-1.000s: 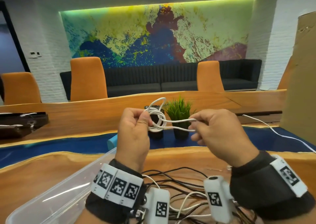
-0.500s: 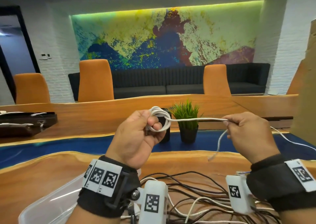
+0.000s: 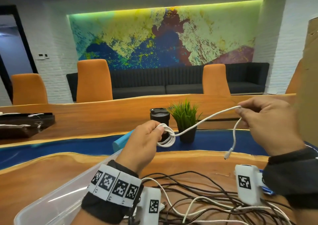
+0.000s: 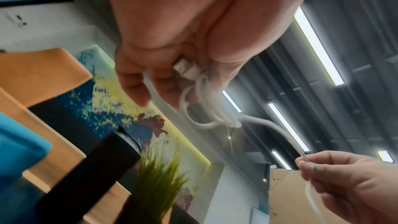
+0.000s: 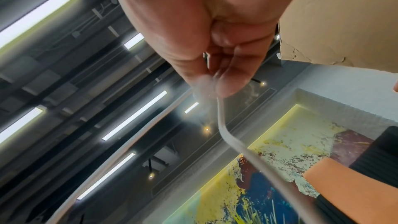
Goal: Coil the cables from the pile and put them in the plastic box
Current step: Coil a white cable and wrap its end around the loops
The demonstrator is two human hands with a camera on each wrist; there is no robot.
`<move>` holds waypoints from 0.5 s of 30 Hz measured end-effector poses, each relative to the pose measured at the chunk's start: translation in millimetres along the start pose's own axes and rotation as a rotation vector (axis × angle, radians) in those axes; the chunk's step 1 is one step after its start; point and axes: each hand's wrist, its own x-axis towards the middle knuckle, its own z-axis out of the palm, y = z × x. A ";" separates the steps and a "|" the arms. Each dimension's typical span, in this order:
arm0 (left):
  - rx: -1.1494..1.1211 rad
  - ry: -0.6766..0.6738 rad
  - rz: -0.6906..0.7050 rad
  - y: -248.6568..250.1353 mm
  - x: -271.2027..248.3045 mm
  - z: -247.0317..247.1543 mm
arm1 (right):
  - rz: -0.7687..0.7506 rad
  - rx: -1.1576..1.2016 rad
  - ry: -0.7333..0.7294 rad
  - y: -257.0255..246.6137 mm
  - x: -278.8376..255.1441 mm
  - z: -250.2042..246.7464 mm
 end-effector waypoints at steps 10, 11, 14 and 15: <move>0.204 -0.155 0.063 -1.3 -0.4 -29.6 | 0.018 -0.106 0.029 2.9 -1.4 6.6; 0.116 -0.162 0.052 1.2 -1.4 -29.2 | 0.059 -0.045 0.025 1.9 -2.6 8.4; -0.226 -0.183 0.019 14.5 -6.1 -17.8 | 0.250 0.307 -0.020 -12.6 -10.6 18.3; -0.310 -0.181 0.018 18.0 -7.8 -11.8 | 0.325 0.468 -0.062 -21.3 -15.4 23.2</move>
